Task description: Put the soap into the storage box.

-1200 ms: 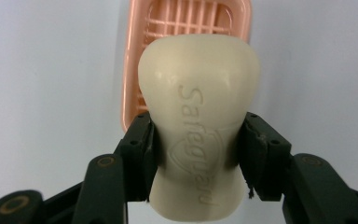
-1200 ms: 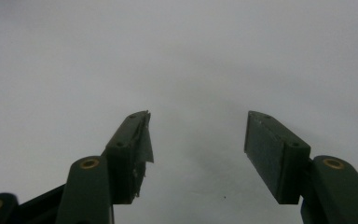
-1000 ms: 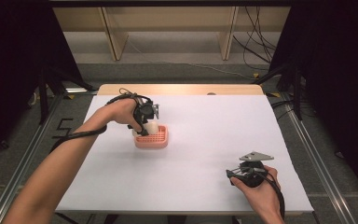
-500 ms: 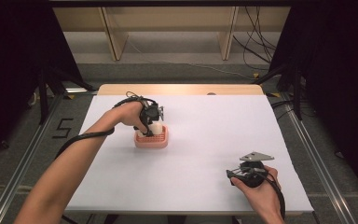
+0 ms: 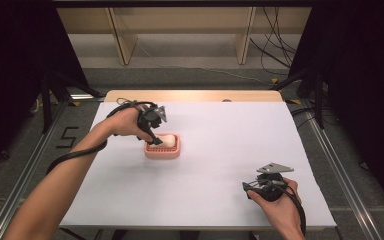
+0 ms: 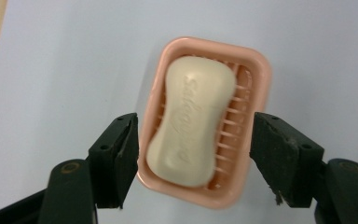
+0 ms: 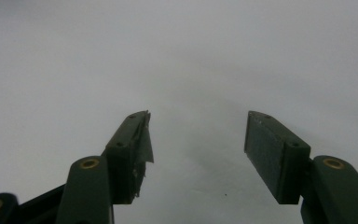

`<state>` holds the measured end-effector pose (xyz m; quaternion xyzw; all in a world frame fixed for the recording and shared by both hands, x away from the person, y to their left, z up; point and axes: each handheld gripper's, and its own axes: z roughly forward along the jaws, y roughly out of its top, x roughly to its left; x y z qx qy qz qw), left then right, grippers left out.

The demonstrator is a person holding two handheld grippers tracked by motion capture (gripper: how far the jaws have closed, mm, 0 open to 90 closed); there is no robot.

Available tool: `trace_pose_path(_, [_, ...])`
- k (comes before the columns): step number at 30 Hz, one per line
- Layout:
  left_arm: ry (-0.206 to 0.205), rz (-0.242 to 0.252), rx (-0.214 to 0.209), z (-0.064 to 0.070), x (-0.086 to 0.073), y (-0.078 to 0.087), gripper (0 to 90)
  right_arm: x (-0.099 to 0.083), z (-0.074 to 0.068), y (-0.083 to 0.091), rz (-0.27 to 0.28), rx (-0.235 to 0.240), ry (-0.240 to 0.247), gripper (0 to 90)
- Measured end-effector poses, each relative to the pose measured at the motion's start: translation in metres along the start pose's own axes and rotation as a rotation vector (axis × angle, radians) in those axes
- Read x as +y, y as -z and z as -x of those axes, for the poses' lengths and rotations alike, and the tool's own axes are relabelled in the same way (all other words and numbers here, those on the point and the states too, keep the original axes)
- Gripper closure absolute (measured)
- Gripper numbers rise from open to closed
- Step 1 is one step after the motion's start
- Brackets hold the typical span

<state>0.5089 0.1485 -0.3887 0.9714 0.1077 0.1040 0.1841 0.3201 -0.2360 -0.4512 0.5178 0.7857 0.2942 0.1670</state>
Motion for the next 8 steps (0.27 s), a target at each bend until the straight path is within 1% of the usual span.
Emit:
trace_pose_path(1, [0.000, 0.000, 0.000, 0.000, 0.000, 0.000, 32.1, 0.000, 0.000, 0.000, 0.000, 0.000, 0.000, 41.1])
trace_pose_path(2, [0.043, 0.053, 0.009, 0.008, -0.013, 0.006, 32.1, 0.000, 0.000, 0.000, 0.005, 0.001, 0.001, 41.1])
trace_pose_path(3, [0.079, 0.097, 0.009, 0.014, -0.026, 0.011, 32.0, 0.000, 0.000, 0.001, -0.001, -0.002, -0.002, 41.0])
trace_pose_path(4, [0.139, 0.146, 0.011, 0.026, -0.044, 0.015, 31.2, -0.001, 0.001, 0.000, 0.009, 0.002, -0.004, 40.9])
trace_pose_path(5, [0.179, 0.182, 0.029, 0.039, -0.069, 0.021, 31.2, -0.001, 0.001, 0.002, 0.002, -0.004, -0.001, 40.9])
trace_pose_path(6, [0.179, 0.182, 0.029, 0.039, -0.069, 0.021, 31.2, -0.001, 0.001, 0.002, 0.002, -0.004, -0.001, 40.9])
trace_pose_path(7, [0.219, 0.199, 0.033, 0.050, -0.085, 0.023, 31.2, -0.001, 0.001, 0.002, 0.005, -0.003, -0.009, 40.9])
trace_pose_path(8, [0.271, 0.231, 0.056, 0.064, -0.105, 0.024, 31.2, -0.001, 0.003, 0.001, 0.017, -0.007, 0.022, 40.8])
